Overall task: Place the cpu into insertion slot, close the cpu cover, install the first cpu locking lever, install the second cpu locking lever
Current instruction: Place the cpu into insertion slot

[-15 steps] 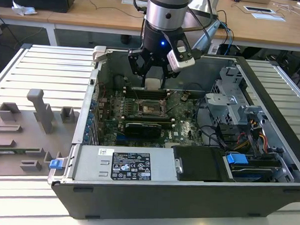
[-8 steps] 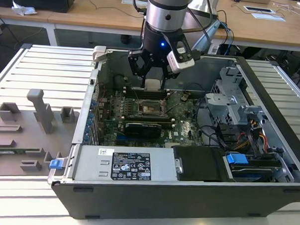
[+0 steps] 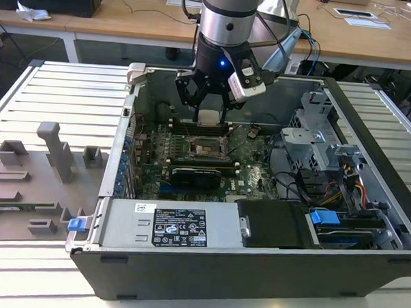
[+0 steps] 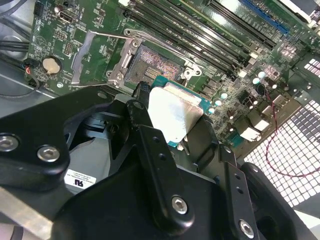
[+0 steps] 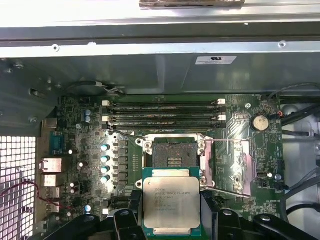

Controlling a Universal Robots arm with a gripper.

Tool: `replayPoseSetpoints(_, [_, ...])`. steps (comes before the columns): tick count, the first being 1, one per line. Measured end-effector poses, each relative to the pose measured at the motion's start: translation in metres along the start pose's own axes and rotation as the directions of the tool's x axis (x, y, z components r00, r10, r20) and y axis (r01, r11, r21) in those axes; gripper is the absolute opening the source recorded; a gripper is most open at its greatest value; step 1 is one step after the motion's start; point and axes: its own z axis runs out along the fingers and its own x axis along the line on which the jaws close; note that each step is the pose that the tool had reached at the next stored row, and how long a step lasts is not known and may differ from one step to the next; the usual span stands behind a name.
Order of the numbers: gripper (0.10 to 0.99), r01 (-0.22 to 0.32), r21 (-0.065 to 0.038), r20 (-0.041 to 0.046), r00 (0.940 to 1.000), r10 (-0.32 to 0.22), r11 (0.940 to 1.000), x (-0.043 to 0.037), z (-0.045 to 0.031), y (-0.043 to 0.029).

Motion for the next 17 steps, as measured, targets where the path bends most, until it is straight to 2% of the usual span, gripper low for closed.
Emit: replayPoseSetpoints(17, [0.541, 0.000, 0.000, 0.0001, 1.0000, 0.000, 1.0000, -0.0002, 0.0108, -0.0010])
